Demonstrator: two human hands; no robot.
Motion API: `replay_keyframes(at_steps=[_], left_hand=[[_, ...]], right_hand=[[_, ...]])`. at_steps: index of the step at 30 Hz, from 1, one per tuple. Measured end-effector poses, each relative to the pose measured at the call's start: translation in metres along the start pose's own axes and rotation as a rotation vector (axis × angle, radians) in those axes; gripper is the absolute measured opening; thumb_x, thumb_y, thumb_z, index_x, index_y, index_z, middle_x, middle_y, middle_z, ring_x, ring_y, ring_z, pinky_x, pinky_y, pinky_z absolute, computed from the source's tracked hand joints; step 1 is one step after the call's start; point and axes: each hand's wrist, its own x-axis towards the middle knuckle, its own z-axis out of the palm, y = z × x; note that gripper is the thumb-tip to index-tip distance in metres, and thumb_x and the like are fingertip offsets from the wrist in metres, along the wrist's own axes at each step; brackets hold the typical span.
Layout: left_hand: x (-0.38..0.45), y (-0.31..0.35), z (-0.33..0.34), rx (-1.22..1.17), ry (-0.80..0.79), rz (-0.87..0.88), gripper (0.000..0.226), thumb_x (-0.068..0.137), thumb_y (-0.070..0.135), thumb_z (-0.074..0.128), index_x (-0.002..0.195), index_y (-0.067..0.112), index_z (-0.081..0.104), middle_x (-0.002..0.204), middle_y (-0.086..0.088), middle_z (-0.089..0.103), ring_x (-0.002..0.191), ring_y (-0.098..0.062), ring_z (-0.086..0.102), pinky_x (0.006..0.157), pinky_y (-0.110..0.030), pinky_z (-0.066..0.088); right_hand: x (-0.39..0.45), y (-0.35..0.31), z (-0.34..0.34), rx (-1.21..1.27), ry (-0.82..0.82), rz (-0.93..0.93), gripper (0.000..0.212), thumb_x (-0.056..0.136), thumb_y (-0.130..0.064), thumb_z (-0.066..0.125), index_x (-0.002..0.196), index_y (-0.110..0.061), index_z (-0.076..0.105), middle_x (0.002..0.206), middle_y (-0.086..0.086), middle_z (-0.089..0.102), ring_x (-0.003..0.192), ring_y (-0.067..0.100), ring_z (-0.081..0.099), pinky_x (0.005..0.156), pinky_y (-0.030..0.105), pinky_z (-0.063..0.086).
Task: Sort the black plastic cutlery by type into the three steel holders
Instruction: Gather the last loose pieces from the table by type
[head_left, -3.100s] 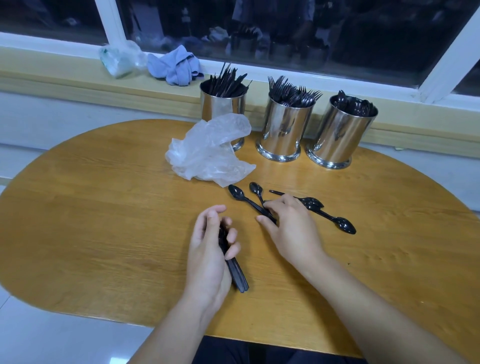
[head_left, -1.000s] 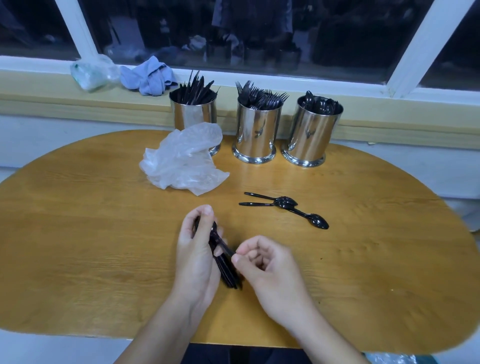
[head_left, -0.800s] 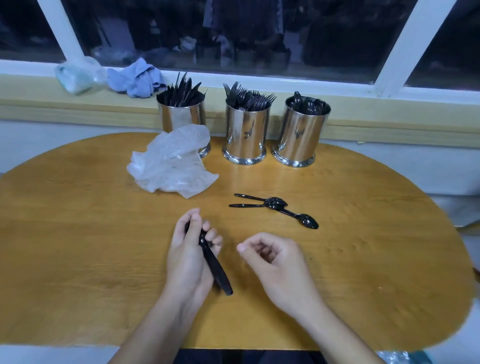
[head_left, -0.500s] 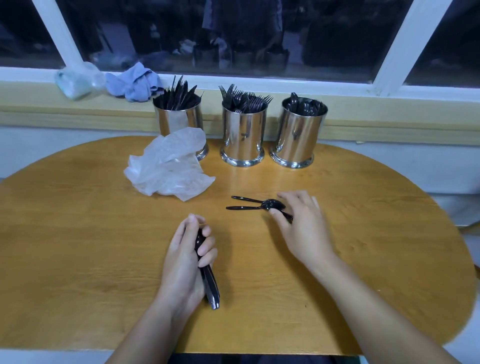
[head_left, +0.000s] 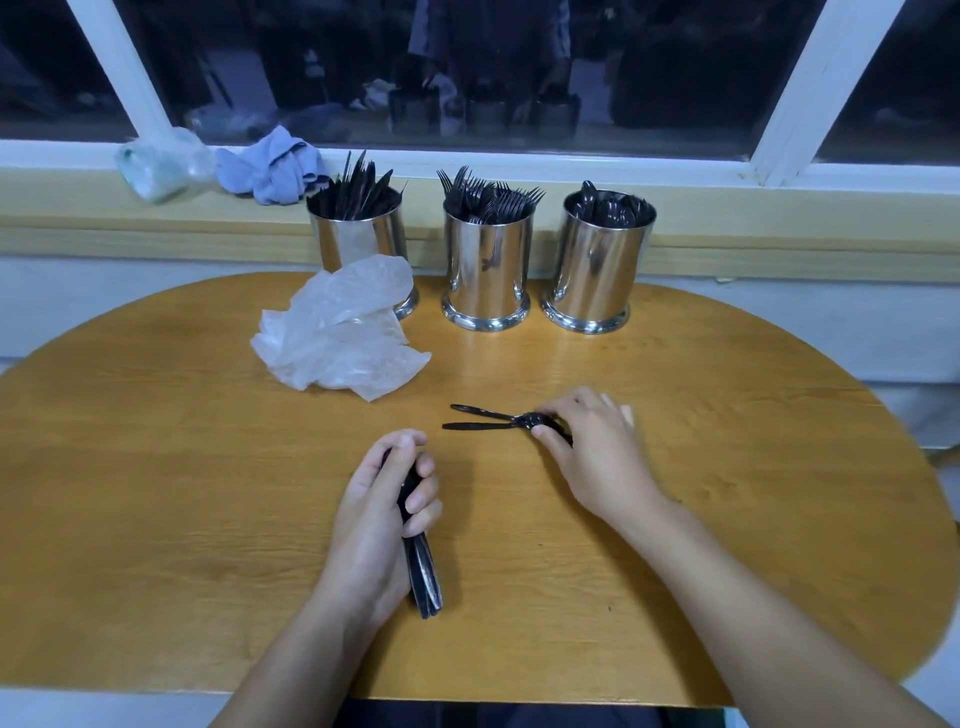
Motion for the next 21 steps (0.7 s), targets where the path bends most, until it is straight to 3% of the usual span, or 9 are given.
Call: replay_keyframes(at_steps=[4,9,14,17,21], left_hand=[[-0.001,0.000,-0.002,0.079,0.017,0.016,0.021,0.112,0.031,0.064,0.119,0.011,0.068,0.090,-0.003,0.052,0.063,-0.011,0.031,0.050,-0.022,0.024],[-0.001,-0.001,-0.001,0.144,0.009,0.024,0.023,0.112,0.032,0.064,0.119,0.011,0.069,0.091,-0.004,0.053,0.063,-0.011,0.033,0.052,-0.025,0.023],[0.002,0.000,-0.008,0.114,-0.035,-0.094,0.031,0.110,0.041,0.067,0.118,0.011,0.069,0.092,-0.002,0.053,0.065,-0.010,0.033,0.048,-0.020,0.027],[0.015,-0.002,-0.019,0.049,-0.103,-0.260,0.052,0.092,0.056,0.089,0.114,0.012,0.072,0.094,-0.005,0.056,0.064,-0.011,0.037,0.043,-0.019,0.031],[0.029,-0.007,-0.025,0.064,-0.151,-0.316,0.070,0.077,0.062,0.099,0.114,0.011,0.068,0.094,-0.012,0.059,0.060,-0.015,0.042,0.041,-0.024,0.026]], right_hand=[[-0.014,0.001,-0.004,-0.089,0.004,-0.157,0.030,0.112,-0.045,0.051,0.128,-0.030,0.071,0.111,-0.013,0.056,0.105,0.015,0.053,0.098,0.034,0.032],[-0.021,-0.001,-0.010,-0.096,-0.033,-0.246,0.031,0.108,-0.051,0.058,0.129,-0.032,0.072,0.114,-0.016,0.056,0.106,0.011,0.052,0.102,0.036,0.037],[-0.016,-0.001,-0.007,-0.134,-0.004,-0.265,0.024,0.113,-0.029,0.052,0.124,-0.026,0.073,0.107,-0.010,0.057,0.099,0.017,0.053,0.093,0.035,0.036],[-0.011,-0.003,-0.011,-0.119,0.064,-0.237,0.021,0.110,-0.015,0.059,0.121,-0.026,0.074,0.102,-0.009,0.059,0.095,0.019,0.052,0.088,0.036,0.038],[-0.016,-0.015,-0.023,0.143,0.130,-0.278,0.018,0.111,-0.018,0.059,0.118,-0.021,0.076,0.103,-0.010,0.060,0.094,0.017,0.057,0.082,0.035,0.047]])
